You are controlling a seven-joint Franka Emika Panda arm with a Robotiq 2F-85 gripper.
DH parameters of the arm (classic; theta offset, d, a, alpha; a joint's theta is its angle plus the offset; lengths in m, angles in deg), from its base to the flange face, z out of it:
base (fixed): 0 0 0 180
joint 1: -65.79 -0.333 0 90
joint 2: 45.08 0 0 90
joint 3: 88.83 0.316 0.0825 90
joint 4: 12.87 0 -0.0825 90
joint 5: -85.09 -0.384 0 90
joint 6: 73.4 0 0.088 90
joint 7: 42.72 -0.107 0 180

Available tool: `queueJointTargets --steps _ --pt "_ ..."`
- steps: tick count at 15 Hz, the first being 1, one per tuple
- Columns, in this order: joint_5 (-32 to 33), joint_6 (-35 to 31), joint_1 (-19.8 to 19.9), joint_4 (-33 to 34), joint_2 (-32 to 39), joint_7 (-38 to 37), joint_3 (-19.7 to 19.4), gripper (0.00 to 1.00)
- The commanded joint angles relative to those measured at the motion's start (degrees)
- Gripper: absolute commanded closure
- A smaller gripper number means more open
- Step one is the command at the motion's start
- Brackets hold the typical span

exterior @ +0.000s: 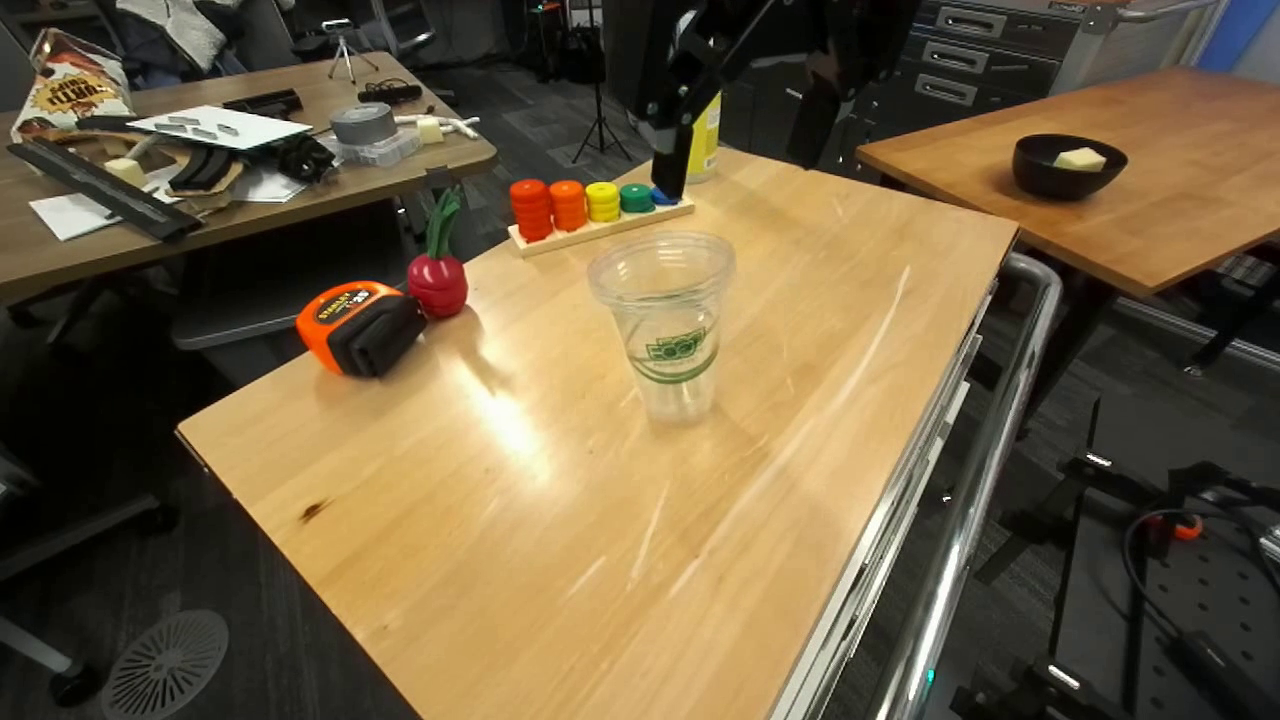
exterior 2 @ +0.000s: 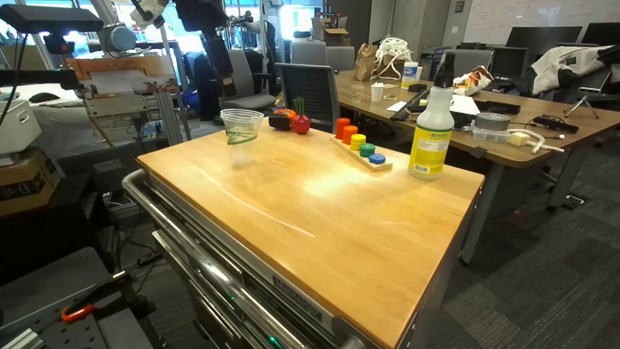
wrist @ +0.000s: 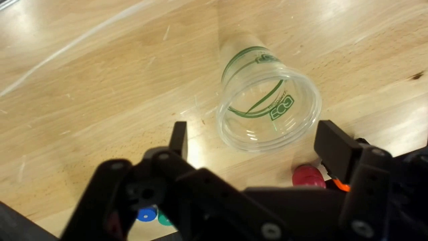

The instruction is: Stack the cups from right to left

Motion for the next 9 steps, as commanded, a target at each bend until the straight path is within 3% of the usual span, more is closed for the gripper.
queueJointTargets --steps 1,8,9 --pt "-0.3 6.2 -0.2 2.4 -3.0 1.8 -0.1 0.0" --pt "0.6 17.5 -0.7 7.6 -8.8 7.1 0.3 0.0" --pt "-0.1 14.7 0.1 6.4 -6.7 4.2 0.7 0.0"
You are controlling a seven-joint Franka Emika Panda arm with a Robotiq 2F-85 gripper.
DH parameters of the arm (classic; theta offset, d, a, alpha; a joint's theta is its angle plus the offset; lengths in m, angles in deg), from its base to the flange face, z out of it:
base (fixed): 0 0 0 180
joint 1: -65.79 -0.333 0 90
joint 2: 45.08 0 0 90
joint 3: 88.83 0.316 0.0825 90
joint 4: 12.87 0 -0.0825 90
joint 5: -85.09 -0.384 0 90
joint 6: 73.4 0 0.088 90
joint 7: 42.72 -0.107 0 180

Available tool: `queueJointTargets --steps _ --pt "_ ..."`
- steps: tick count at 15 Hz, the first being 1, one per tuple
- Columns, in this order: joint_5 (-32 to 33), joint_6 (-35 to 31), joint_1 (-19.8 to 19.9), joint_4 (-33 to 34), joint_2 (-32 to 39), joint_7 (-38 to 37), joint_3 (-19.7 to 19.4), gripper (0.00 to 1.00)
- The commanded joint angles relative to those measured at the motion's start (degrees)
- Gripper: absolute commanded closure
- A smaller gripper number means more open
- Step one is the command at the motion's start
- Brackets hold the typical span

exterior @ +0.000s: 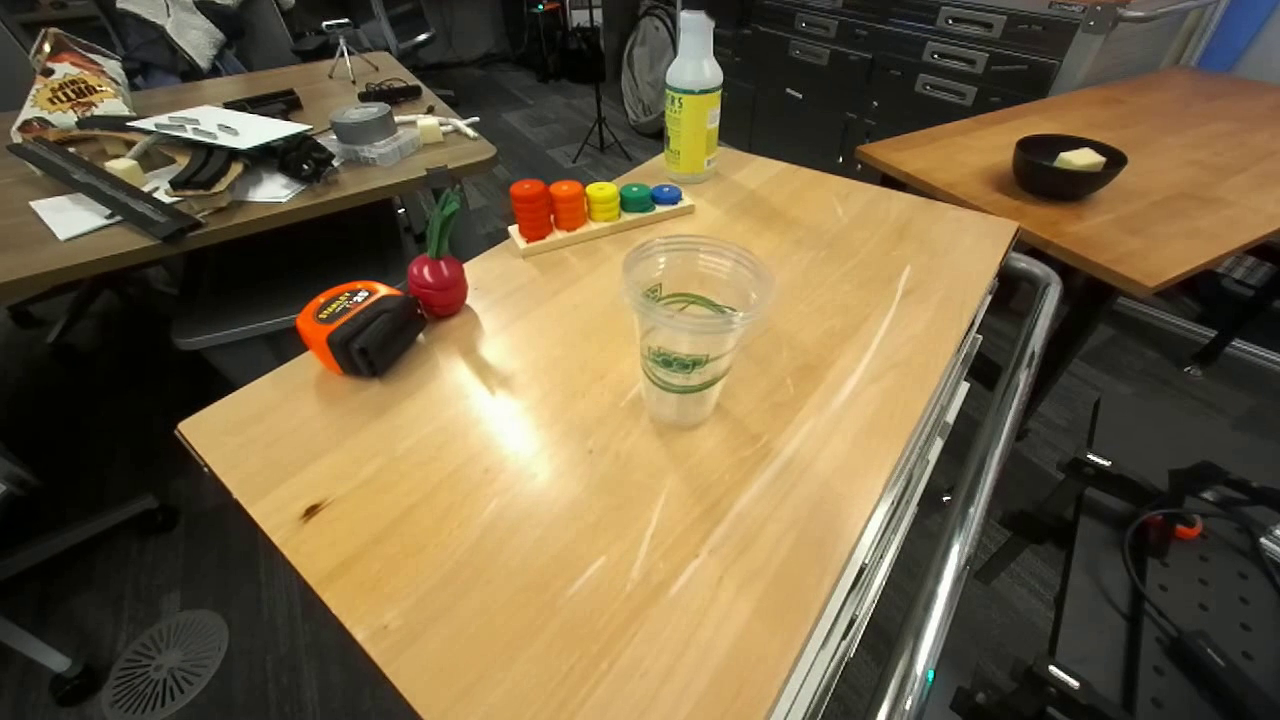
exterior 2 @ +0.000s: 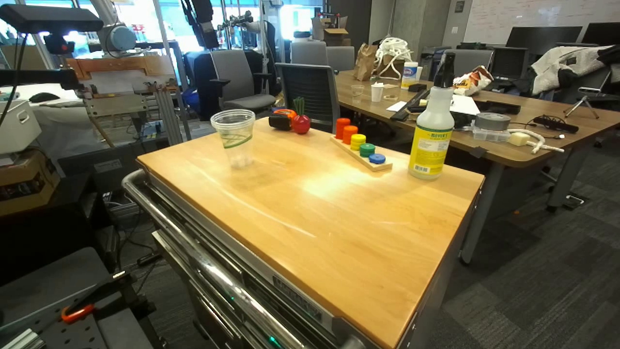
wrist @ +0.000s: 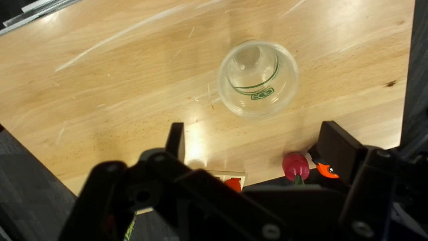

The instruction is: Stack the cups from right to left

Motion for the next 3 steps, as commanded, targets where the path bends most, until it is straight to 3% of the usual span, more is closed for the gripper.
queueJointTargets --steps 1,3 --pt "-0.2 1.1 0.6 0.6 -0.8 1.2 0.5 0.0" --pt "-0.2 1.9 0.7 0.8 -1.8 2.2 0.6 0.0"
